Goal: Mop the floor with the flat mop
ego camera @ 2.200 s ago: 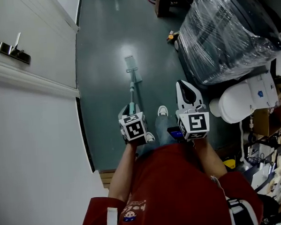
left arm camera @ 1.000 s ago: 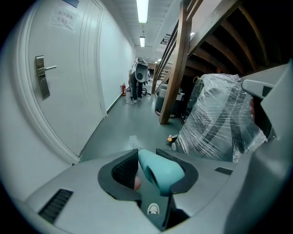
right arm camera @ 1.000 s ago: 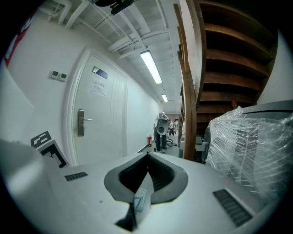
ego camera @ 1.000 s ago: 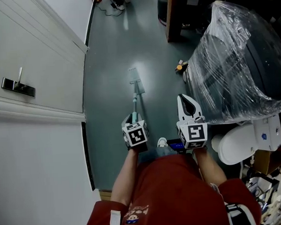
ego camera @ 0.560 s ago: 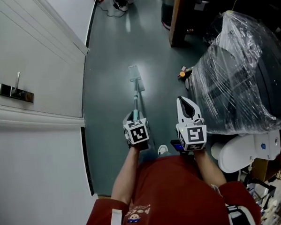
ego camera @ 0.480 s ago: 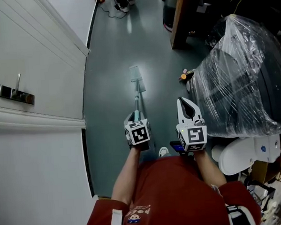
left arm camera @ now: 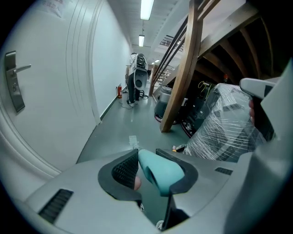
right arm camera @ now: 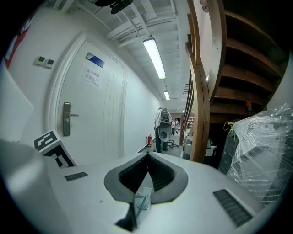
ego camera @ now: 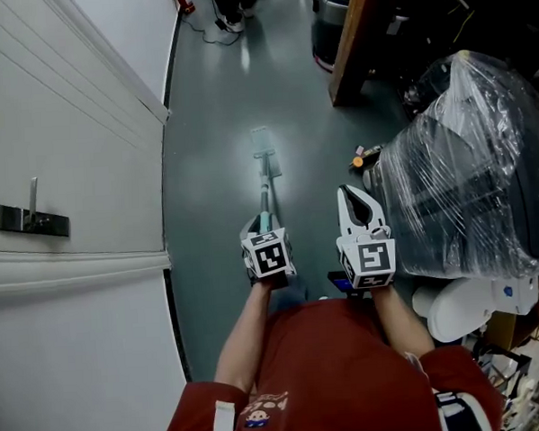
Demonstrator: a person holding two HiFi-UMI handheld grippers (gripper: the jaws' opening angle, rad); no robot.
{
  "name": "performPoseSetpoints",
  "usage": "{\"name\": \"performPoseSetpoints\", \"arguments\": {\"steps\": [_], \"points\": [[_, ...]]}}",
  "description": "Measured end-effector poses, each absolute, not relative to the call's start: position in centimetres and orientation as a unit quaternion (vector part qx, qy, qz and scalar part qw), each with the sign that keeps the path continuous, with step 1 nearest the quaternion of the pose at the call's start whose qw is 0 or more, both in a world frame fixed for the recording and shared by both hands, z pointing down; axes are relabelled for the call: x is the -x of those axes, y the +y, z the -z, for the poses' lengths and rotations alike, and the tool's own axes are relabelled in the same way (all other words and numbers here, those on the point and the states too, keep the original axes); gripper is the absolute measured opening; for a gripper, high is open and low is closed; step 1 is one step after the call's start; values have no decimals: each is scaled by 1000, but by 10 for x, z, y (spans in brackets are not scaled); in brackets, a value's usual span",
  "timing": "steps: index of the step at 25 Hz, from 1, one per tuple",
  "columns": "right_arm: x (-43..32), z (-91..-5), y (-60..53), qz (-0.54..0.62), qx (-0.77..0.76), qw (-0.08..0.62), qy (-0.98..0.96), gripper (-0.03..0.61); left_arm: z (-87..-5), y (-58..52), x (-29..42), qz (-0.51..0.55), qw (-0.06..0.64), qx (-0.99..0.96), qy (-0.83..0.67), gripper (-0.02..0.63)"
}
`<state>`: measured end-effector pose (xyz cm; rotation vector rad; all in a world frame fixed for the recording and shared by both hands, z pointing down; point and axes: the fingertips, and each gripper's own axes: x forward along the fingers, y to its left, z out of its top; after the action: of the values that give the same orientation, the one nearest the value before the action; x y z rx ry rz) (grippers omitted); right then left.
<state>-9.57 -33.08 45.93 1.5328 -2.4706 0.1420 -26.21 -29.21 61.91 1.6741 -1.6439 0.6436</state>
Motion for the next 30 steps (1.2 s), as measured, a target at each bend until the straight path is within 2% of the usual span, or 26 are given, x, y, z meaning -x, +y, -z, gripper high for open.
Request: {"name": "performPoseSetpoints", "arguments": {"steps": [12,30], "points": [[132,-448,-411,-43,-553,108,-825,17,-619,-381,305,-252,342,-661,-618,133],[120,-455,-587,-55,-537,99,-836,17,-616,-546,275,-266,335,-658,-620,133]]}}
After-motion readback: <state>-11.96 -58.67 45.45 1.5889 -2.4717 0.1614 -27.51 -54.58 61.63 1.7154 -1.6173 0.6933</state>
